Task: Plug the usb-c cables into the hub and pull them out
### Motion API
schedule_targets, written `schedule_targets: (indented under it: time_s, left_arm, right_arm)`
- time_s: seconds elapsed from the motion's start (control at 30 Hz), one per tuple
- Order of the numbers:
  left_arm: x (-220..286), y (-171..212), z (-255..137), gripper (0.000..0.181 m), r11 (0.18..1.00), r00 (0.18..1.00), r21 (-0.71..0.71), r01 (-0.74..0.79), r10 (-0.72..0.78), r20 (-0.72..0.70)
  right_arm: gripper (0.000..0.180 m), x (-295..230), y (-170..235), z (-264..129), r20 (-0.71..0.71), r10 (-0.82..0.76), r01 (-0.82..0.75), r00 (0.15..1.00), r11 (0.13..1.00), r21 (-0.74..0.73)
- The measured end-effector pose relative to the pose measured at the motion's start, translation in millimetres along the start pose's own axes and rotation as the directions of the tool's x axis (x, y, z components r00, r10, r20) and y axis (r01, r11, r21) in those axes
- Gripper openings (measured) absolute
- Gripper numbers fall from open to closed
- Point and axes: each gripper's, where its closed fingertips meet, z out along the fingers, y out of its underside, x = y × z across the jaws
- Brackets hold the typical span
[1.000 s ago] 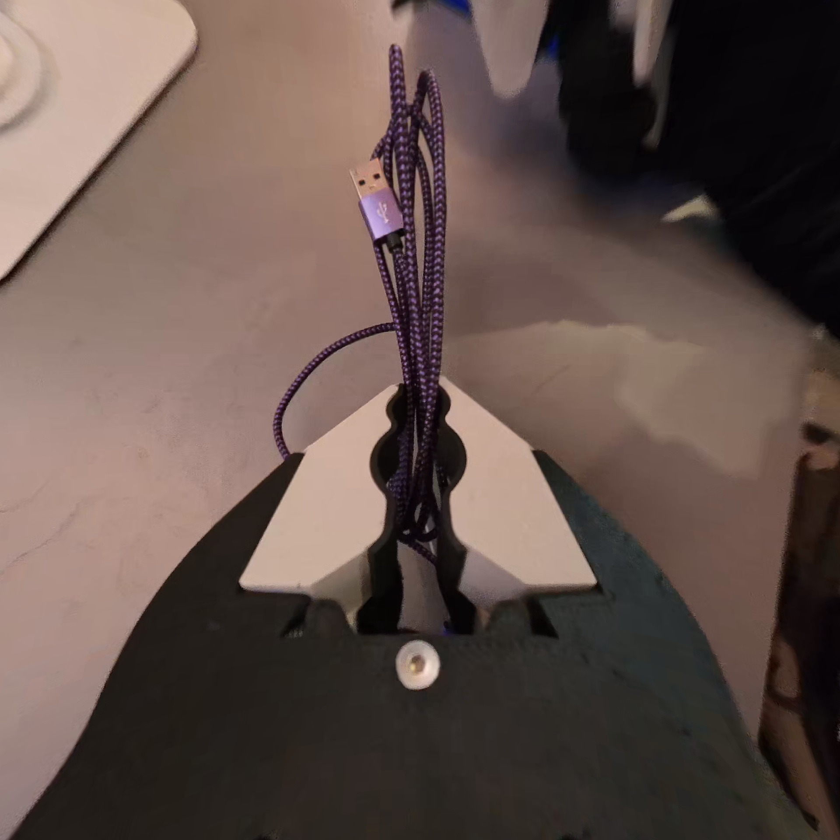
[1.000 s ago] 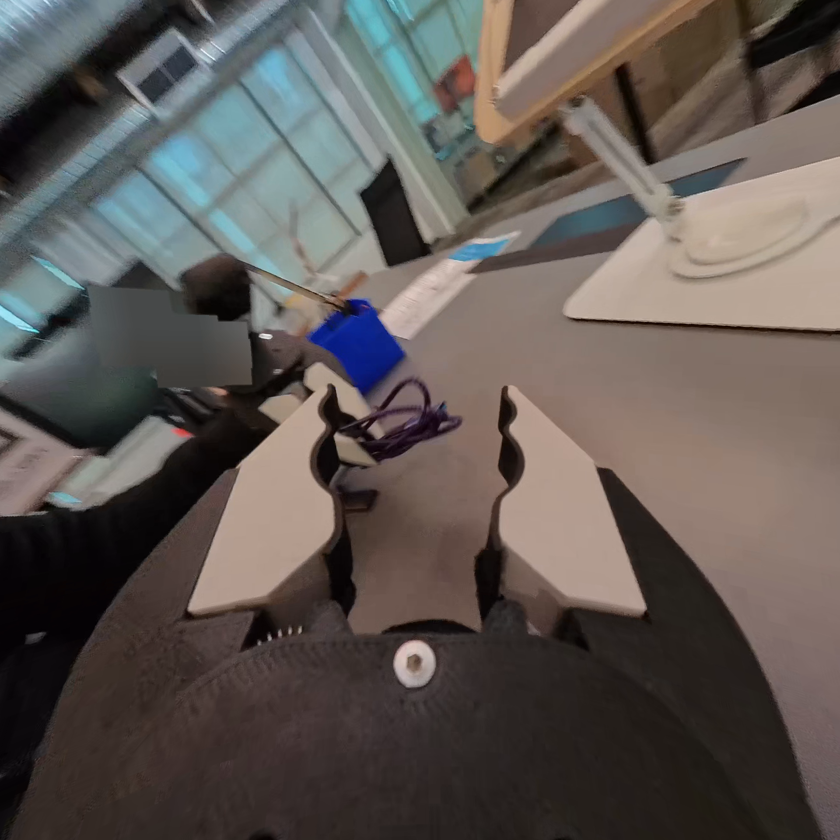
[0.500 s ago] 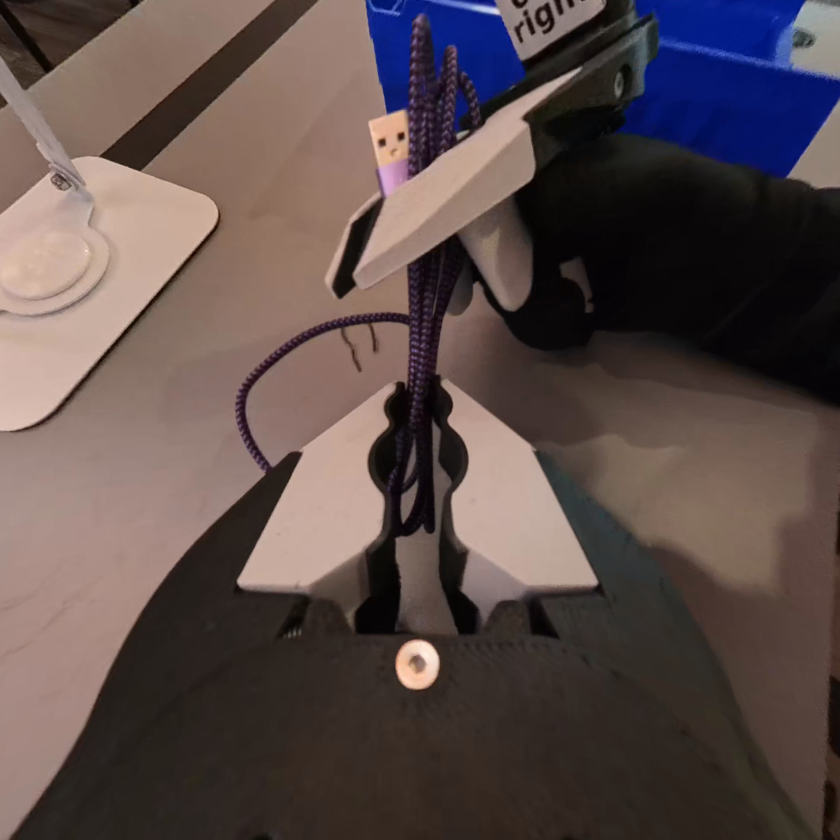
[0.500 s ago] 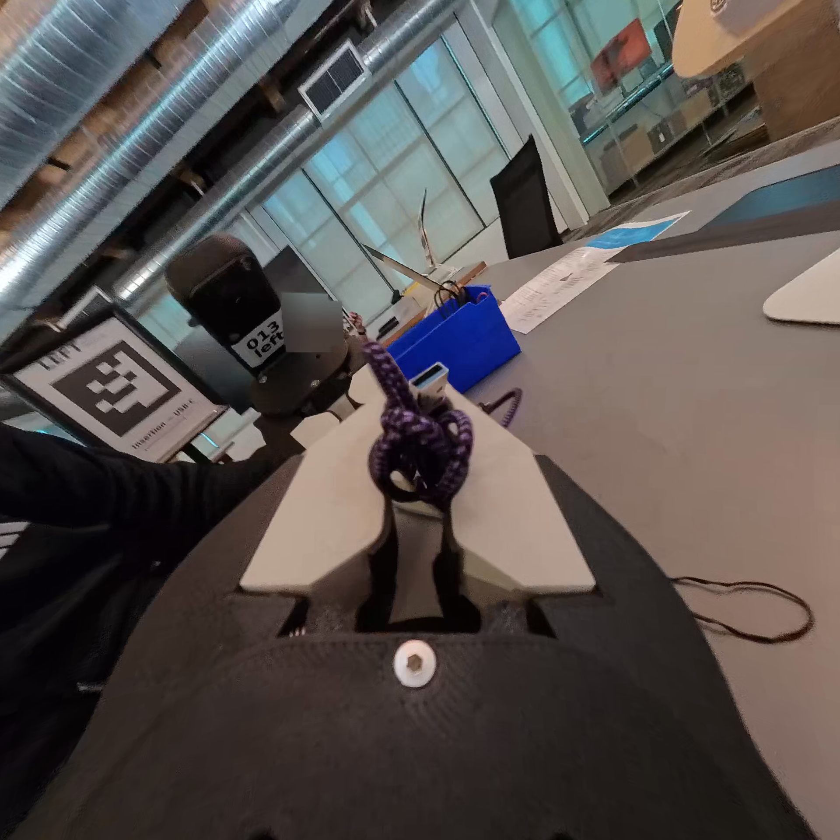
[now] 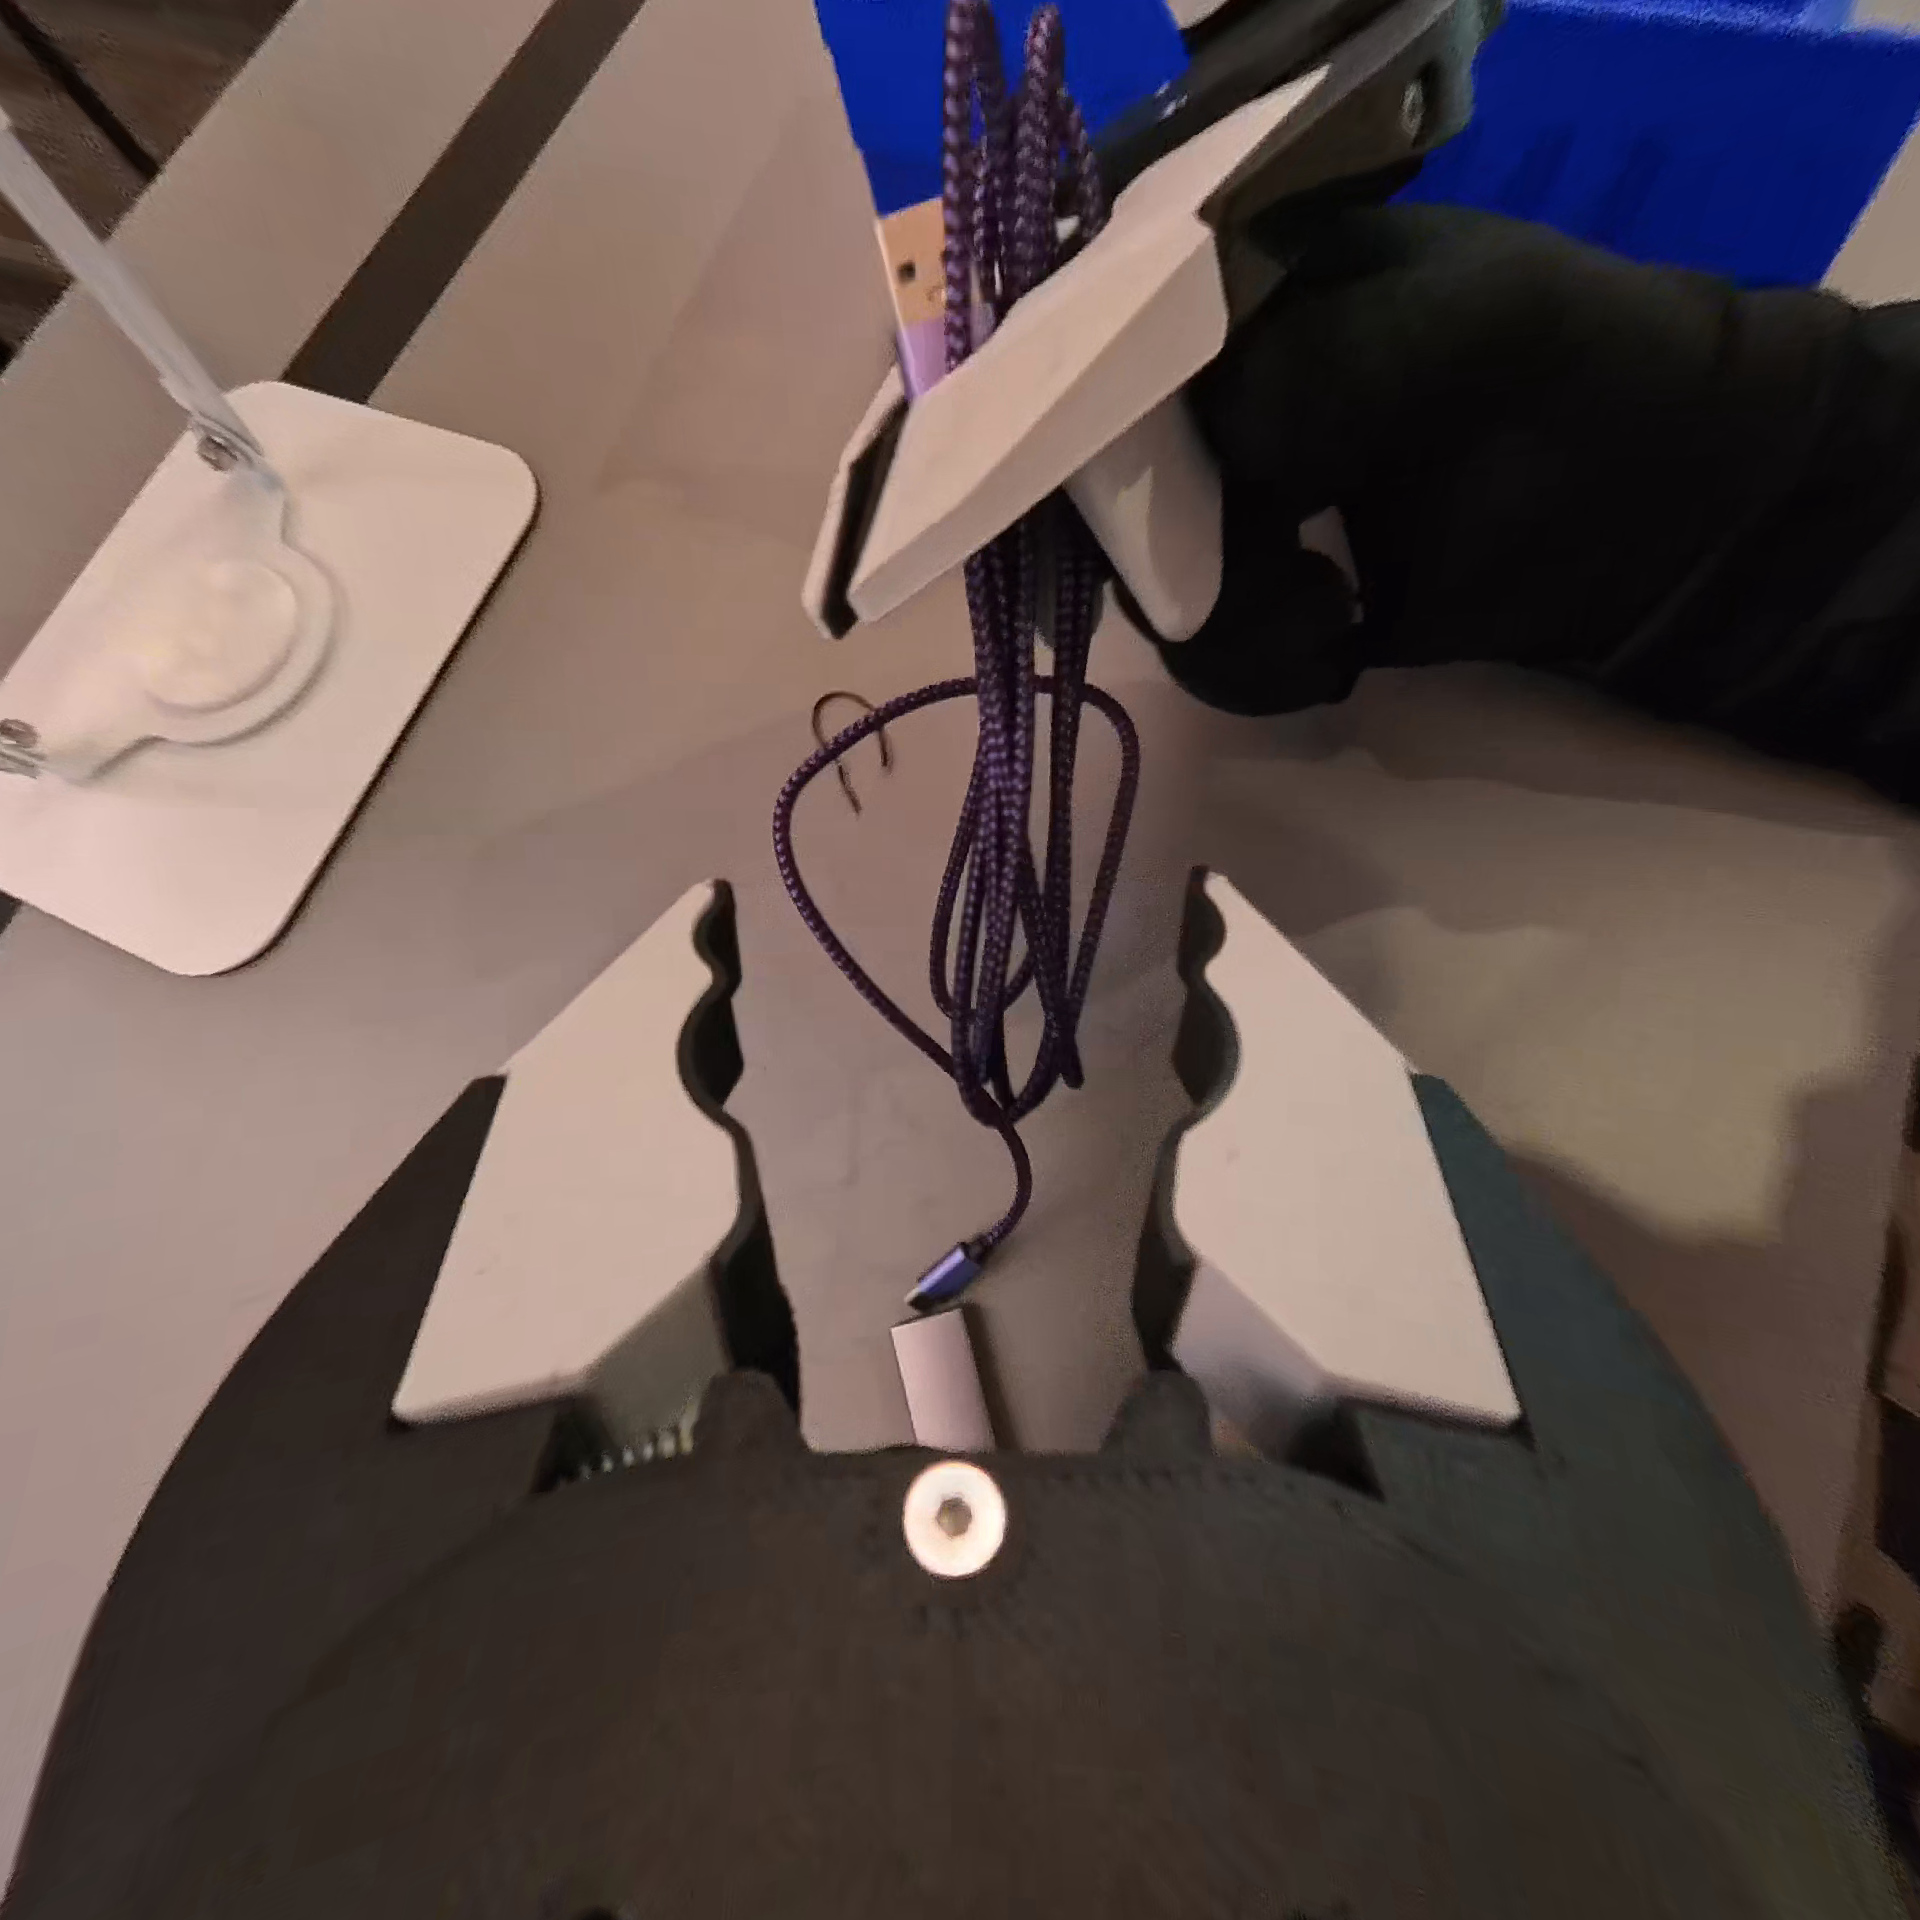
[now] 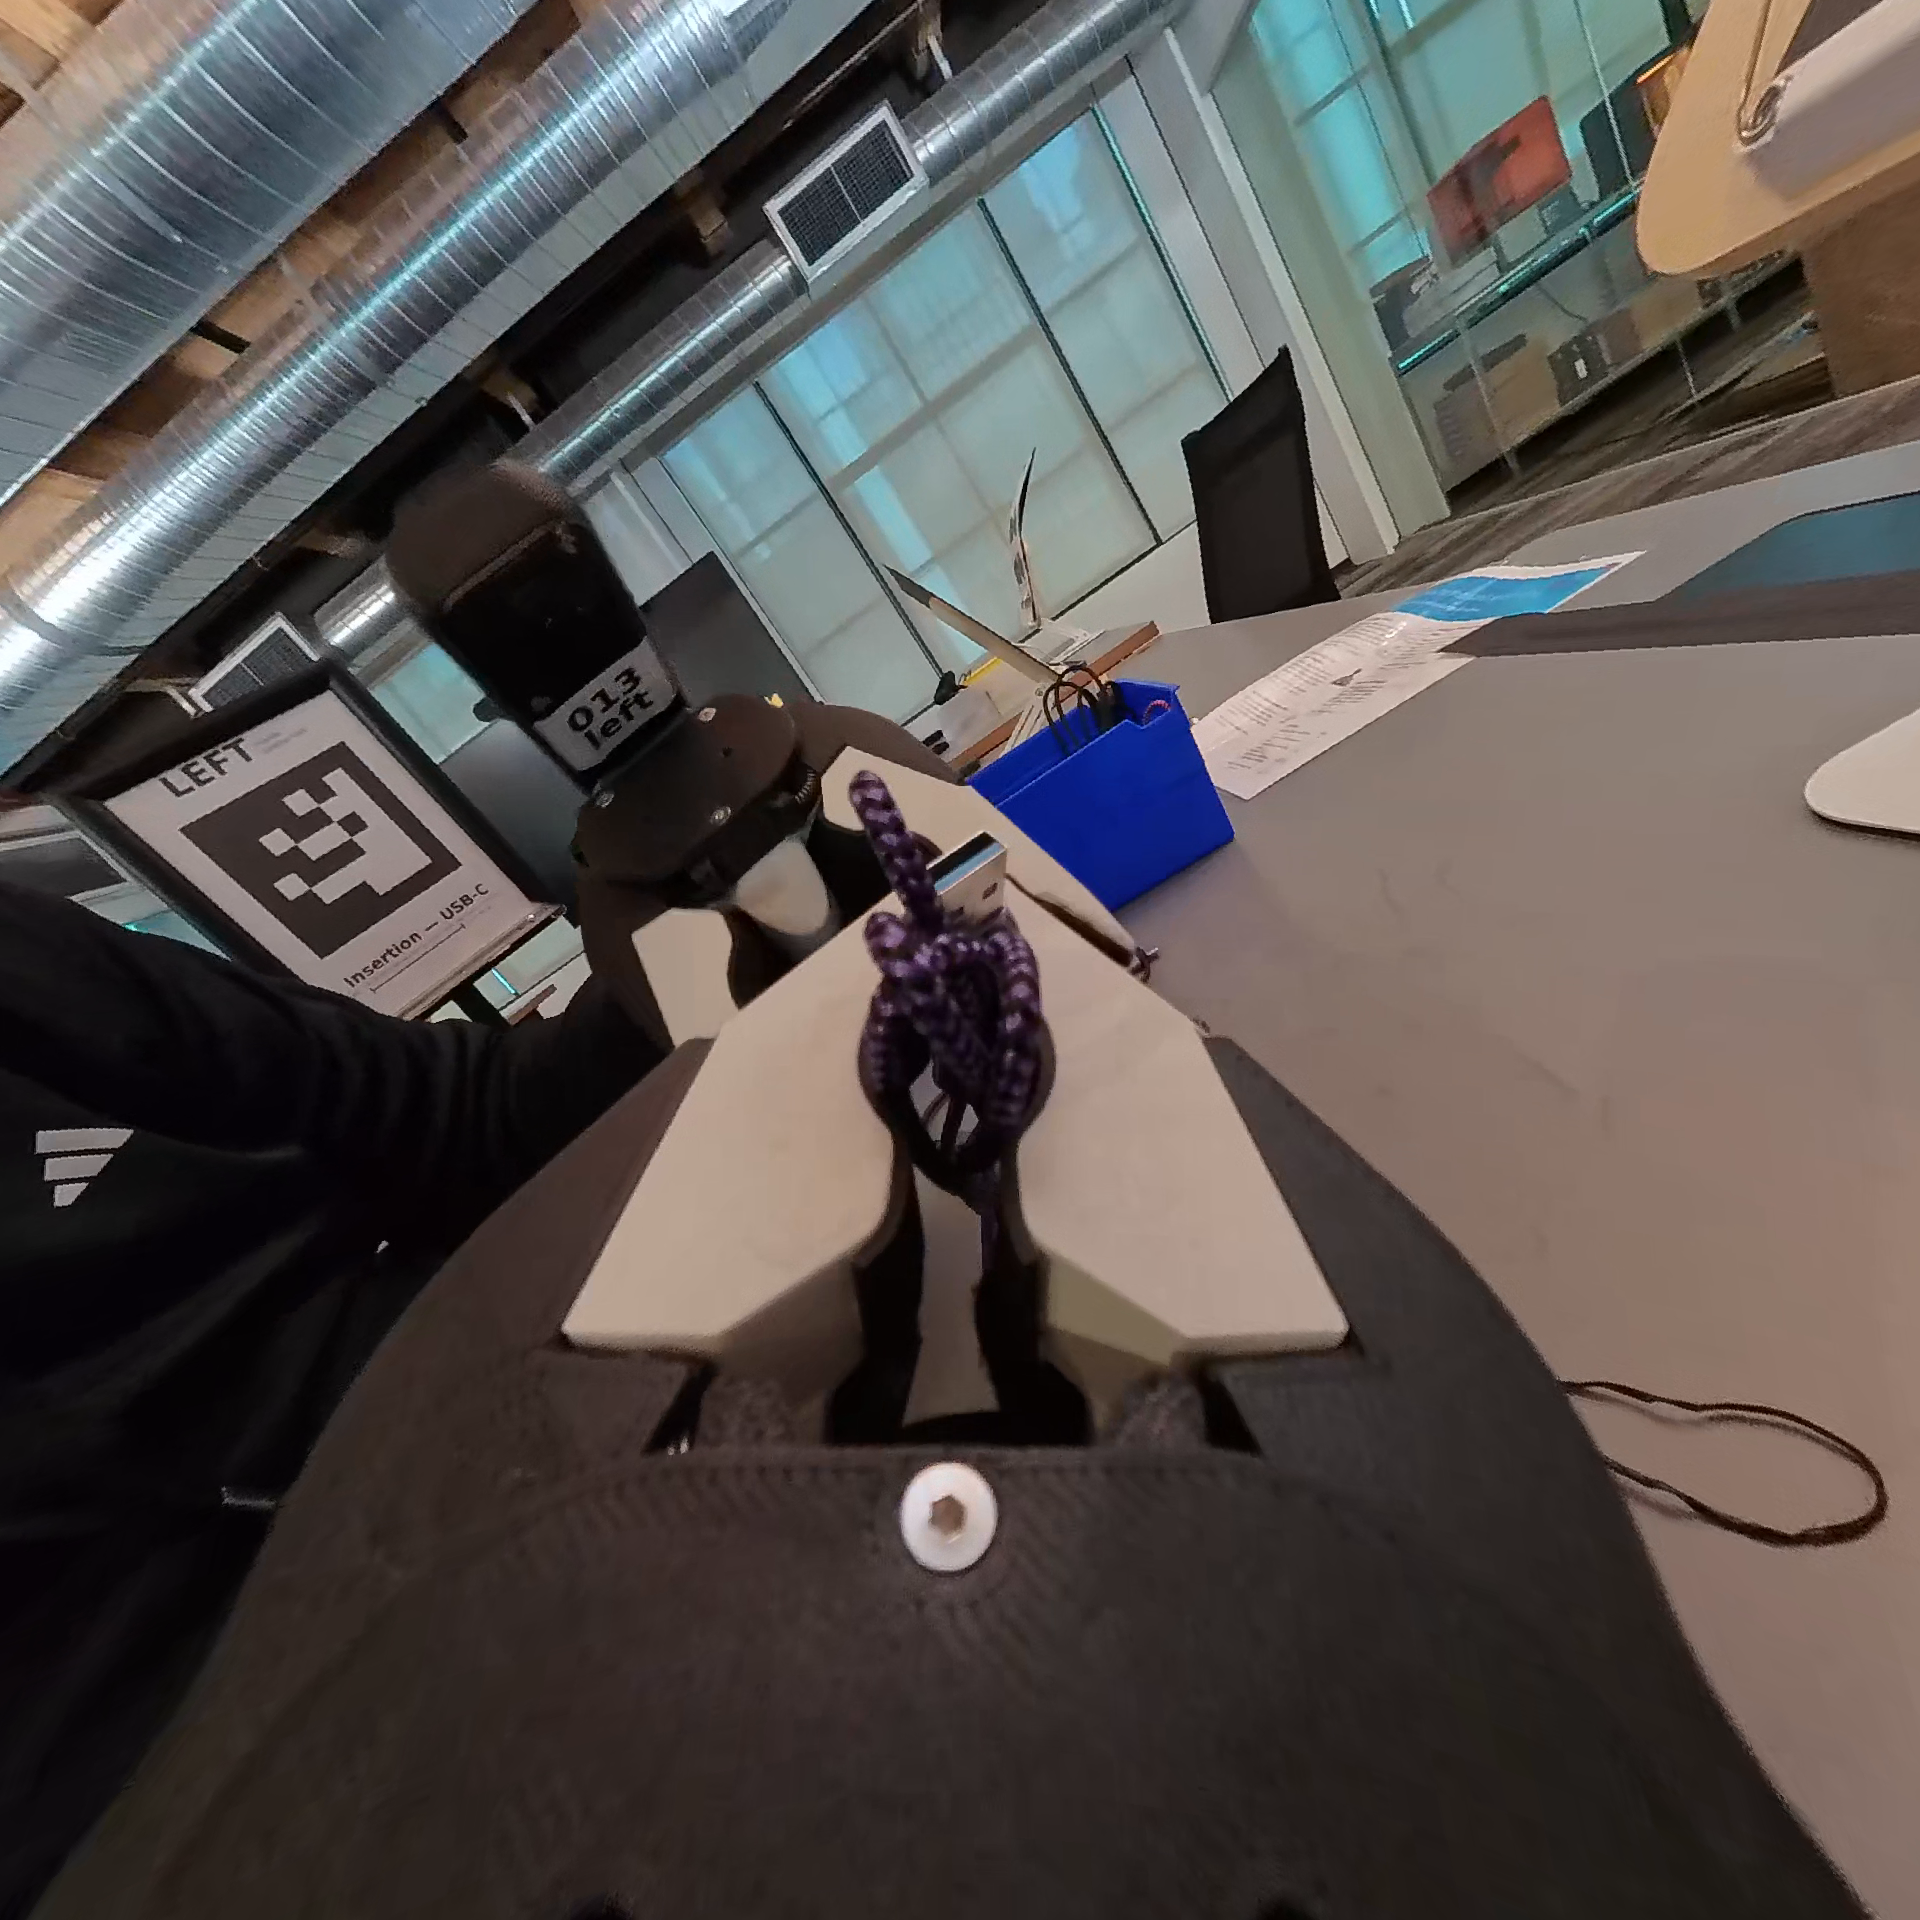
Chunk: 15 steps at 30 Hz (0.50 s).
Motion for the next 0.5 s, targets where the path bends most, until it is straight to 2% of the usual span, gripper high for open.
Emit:
schedule_targets:
  time_s: [0.07,0.13,0.3,0.37,0.43,0.5]
  left_arm:
    - [1.0,4.0,10.1,0.081,0.997,0.995,-0.043,-0.06,0.063,0.072]
    - [8.3,3.1,21.6,0.069,0.994,0.989,-0.053,-0.095,0.1,0.106]
    - [3.9,5.2,37.7,0.017,0.986,0.963,-0.086,-0.144,0.16,0.218]
    - [-0.1,4.5,37.0,0.003,0.987,0.959,-0.077,-0.143,0.157,0.235]
    - [-3.9,1.5,31.3,0.002,0.996,0.978,-0.03,-0.079,0.083,0.193]
    - [-1.6,-3.6,23.2,0.002,0.999,0.998,0.041,0.011,-0.014,0.066]
  right_arm:
    - [0.002,0.3,0.3,1.0,0.003,0.013,-0.013,1.0,1.0,0.006]
    - [0.002,0.6,0.7,1.7,0.007,0.028,-0.028,1.0,1.0,0.013]
    - [0.003,-1.0,1.5,4.0,0.01,0.029,-0.029,1.0,0.999,0.016]
    - [0.003,-2.0,1.0,4.7,0.014,0.033,-0.034,0.999,0.999,0.023]
    - [0.018,-3.2,-2.3,5.3,0.013,0.022,-0.023,1.0,0.999,0.04]
    - [0.048,0.6,-8.4,2.4,-0.011,0.026,-0.025,1.0,0.998,0.064]
